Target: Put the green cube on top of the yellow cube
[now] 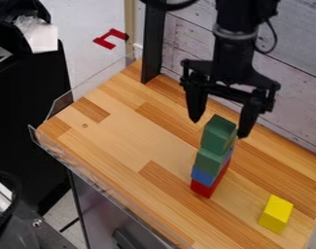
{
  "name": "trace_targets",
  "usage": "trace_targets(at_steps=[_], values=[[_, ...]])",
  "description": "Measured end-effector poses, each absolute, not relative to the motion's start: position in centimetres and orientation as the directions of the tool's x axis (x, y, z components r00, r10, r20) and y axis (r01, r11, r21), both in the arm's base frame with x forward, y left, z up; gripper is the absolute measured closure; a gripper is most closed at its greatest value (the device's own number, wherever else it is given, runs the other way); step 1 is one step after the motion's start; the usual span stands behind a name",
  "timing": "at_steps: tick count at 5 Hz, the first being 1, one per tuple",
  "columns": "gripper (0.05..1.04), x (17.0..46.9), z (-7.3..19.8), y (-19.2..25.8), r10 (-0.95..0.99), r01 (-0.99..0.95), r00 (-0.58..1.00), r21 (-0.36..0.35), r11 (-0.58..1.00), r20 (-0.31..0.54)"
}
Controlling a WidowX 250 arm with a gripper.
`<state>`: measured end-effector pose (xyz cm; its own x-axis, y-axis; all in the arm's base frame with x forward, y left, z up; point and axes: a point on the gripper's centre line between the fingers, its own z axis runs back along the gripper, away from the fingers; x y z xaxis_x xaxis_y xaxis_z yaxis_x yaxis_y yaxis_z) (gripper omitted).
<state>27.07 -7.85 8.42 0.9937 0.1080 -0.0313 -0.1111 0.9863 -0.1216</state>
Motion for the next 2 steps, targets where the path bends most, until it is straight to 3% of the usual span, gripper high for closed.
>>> trace_targets(at_steps=[2], values=[[0.117, 26.54, 6.26, -8.44, 0.127, -0.138, 0.988, -0.131, 0.982, -0.085]])
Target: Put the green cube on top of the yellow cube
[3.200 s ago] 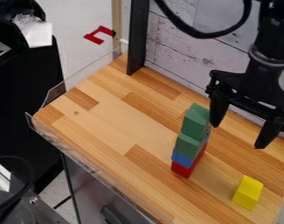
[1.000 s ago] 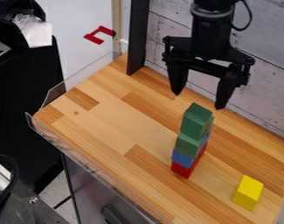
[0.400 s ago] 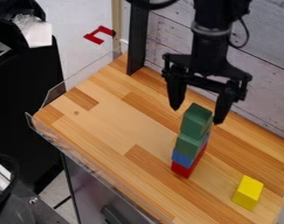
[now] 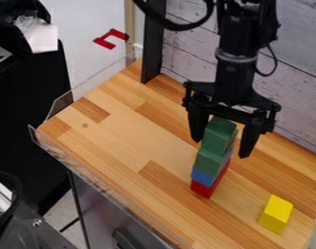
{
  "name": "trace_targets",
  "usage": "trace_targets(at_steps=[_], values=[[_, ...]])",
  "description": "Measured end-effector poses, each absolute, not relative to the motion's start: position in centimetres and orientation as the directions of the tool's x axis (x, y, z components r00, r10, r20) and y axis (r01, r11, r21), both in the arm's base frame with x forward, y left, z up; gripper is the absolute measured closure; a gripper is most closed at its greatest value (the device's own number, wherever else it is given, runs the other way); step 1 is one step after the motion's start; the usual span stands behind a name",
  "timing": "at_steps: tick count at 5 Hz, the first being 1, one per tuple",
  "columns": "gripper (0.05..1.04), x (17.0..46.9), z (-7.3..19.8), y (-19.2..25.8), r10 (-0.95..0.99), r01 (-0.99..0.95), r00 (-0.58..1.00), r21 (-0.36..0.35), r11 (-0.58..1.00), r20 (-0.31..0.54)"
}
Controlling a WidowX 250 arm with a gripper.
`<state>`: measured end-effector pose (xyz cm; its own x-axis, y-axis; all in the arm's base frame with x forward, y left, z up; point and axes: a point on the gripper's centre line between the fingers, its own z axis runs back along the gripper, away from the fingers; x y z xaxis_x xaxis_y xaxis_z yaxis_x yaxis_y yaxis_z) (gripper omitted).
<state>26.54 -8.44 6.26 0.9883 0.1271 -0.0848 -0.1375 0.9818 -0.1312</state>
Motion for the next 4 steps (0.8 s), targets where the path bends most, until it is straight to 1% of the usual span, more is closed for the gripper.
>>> trace_targets(at_steps=[1, 2, 4], values=[[0.394, 26.25, 5.78, -8.32, 0.149, -0.160, 0.985, -0.129, 0.979, -0.087], [0.497, 26.19, 5.62, -8.18, 0.160, -0.171, 0.983, -0.129, 0.977, -0.088], [0.497, 26.04, 5.69, -7.77, 0.172, -0.181, 0.981, -0.110, 0.977, -0.093]])
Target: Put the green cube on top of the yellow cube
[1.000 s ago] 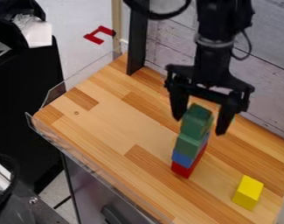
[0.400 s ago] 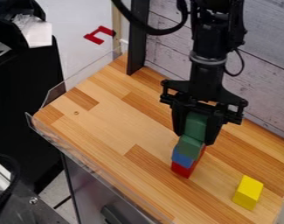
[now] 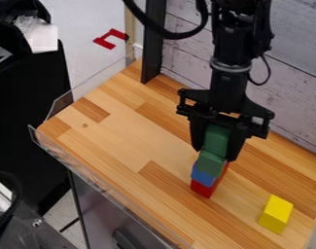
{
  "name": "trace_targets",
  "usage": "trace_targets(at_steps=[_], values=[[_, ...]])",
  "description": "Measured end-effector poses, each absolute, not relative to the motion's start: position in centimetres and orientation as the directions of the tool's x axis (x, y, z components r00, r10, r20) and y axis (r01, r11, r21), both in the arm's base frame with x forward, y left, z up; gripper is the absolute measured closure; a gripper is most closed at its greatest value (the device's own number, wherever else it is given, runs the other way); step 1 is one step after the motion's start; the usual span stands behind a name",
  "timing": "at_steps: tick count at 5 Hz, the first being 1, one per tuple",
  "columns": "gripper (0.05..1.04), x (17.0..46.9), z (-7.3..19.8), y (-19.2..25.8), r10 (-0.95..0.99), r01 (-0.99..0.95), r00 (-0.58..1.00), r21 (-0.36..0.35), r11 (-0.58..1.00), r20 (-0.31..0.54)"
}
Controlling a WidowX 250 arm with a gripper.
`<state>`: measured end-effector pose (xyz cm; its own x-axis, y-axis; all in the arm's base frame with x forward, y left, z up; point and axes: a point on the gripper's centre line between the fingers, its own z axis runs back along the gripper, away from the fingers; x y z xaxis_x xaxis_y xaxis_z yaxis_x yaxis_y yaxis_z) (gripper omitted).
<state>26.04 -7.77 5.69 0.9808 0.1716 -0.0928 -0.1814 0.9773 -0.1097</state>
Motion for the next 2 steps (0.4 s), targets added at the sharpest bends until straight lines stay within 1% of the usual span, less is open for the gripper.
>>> trace_targets(at_steps=[1, 2], values=[[0.498, 25.89, 6.11, -7.55, 0.173, -0.180, 0.981, -0.079, 0.981, -0.088], [0.498, 26.33, 6.97, -7.57, 0.170, -0.174, 0.983, -0.054, 0.983, -0.065]])
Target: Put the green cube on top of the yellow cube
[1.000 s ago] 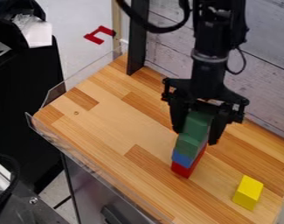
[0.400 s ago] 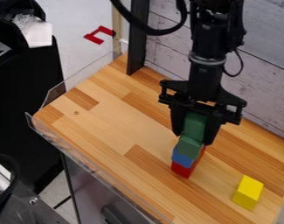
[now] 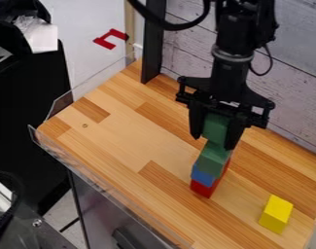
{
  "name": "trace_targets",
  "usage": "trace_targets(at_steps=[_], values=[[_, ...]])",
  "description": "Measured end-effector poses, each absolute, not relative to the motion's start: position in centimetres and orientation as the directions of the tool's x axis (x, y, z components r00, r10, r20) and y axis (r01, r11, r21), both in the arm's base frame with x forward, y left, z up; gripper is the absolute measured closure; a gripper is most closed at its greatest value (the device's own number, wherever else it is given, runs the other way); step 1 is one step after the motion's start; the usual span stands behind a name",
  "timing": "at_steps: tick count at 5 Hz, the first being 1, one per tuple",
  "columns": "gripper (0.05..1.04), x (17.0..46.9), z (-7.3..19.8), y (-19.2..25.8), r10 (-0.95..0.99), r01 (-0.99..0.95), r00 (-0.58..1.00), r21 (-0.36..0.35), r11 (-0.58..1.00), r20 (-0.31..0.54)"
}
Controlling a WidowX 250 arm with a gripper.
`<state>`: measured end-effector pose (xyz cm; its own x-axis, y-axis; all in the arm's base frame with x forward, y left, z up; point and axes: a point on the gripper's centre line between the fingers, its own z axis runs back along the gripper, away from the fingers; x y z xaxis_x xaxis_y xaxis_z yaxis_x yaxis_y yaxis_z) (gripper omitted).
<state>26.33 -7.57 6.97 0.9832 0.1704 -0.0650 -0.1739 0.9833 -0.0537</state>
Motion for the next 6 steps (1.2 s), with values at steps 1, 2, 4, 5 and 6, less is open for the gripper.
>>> trace_targets(at_steps=[1, 2, 4, 5, 6], values=[[0.498, 26.7, 8.0, -8.7, 0.134, -0.136, 0.990, -0.047, 0.990, -0.030], [0.498, 26.4, 9.2, -11.3, 0.062, -0.061, 0.998, -0.070, 0.996, 0.016], [0.498, 24.6, 8.4, -16.0, -0.026, 0.026, 1.000, -0.138, 0.990, 0.003], [0.498, 24.5, 5.3, -16.9, -0.020, 0.014, 0.999, -0.118, 0.993, -0.049], [0.498, 25.8, 4.2, -17.7, 0.030, -0.033, 0.998, -0.079, 0.996, -0.047]])
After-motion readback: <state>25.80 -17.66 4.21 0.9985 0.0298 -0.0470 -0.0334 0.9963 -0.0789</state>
